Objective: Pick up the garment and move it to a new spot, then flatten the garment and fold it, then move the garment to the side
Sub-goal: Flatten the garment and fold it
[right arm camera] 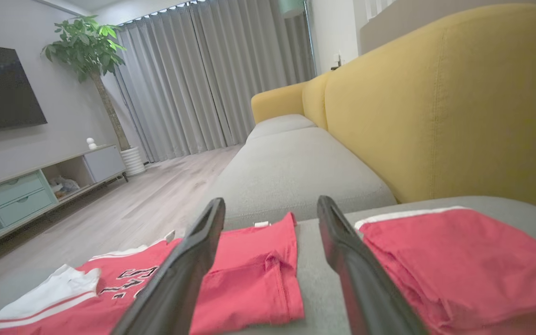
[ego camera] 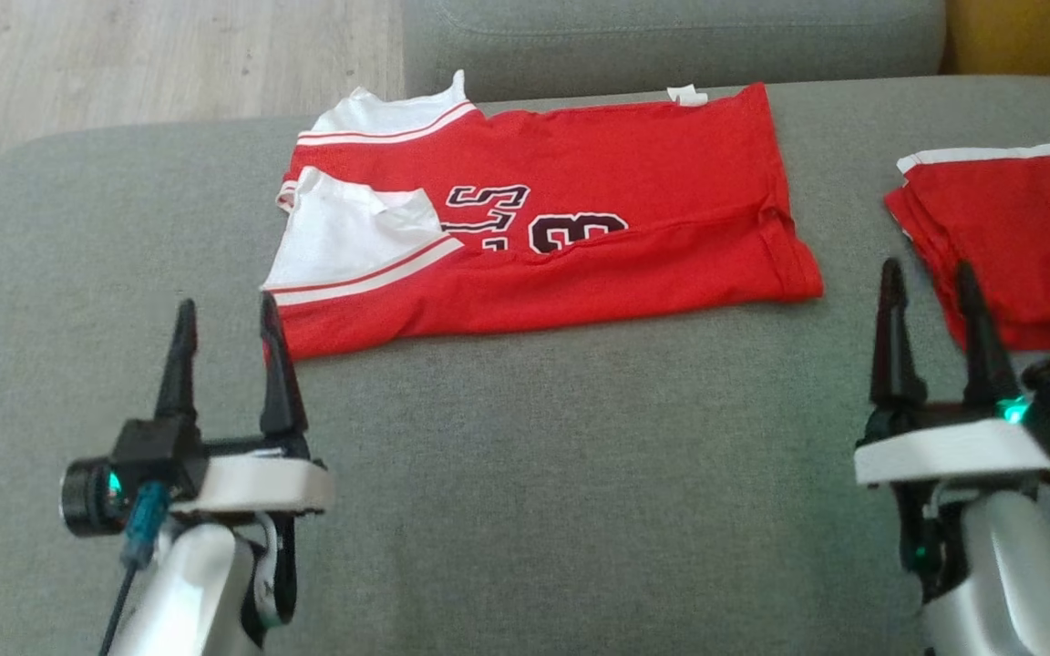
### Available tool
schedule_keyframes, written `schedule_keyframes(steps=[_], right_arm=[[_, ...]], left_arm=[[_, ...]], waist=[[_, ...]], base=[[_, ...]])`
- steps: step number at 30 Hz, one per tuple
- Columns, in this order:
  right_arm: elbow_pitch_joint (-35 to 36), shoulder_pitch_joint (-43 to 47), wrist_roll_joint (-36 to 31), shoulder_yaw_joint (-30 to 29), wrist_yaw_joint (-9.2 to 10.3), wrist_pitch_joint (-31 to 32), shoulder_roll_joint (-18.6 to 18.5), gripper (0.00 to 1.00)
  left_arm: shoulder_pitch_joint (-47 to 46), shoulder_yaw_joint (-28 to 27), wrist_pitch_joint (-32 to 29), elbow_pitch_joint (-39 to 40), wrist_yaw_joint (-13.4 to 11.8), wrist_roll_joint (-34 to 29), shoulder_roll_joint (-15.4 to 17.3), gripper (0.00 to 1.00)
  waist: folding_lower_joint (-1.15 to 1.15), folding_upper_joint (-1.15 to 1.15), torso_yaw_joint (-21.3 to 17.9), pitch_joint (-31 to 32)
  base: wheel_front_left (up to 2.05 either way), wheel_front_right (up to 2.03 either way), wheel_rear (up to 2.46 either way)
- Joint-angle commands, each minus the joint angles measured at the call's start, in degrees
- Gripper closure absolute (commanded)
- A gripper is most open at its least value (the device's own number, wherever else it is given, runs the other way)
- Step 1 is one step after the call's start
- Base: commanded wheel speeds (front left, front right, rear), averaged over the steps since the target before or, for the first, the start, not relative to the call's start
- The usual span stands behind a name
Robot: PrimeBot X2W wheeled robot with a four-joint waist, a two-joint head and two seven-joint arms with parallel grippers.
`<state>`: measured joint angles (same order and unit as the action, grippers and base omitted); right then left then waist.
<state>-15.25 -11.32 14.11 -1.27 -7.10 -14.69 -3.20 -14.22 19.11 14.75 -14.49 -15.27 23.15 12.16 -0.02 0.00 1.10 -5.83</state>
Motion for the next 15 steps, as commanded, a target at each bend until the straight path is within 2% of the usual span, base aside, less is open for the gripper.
schedule_keyframes(steps=[1,8,15], right_arm=[[2.47,-0.99,0.80,1.96,-0.39,-0.30,0.29,0.00],[4.59,-1.44,3.23,4.38,-0.39,-0.30,0.31,0.00],[6.24,-2.83,3.46,5.16,-0.39,-0.30,0.32,0.00]], left_arm=[[-2.03,-2.87,0.24,1.43,0.65,-0.95,0.38,0.00],[-4.10,-5.07,0.24,-4.11,3.91,-2.72,-0.76,0.00],[-10.21,-5.45,-2.23,-15.54,6.10,-1.61,-0.09,0.00]], waist=[[0.02,0.00,-0.27,-0.37],[0.02,0.00,-2.42,-3.15],[0.02,0.00,-4.64,-6.64]], base=[[0.00,0.00,0.00],[0.00,0.00,0.00],[0.00,0.00,0.00]])
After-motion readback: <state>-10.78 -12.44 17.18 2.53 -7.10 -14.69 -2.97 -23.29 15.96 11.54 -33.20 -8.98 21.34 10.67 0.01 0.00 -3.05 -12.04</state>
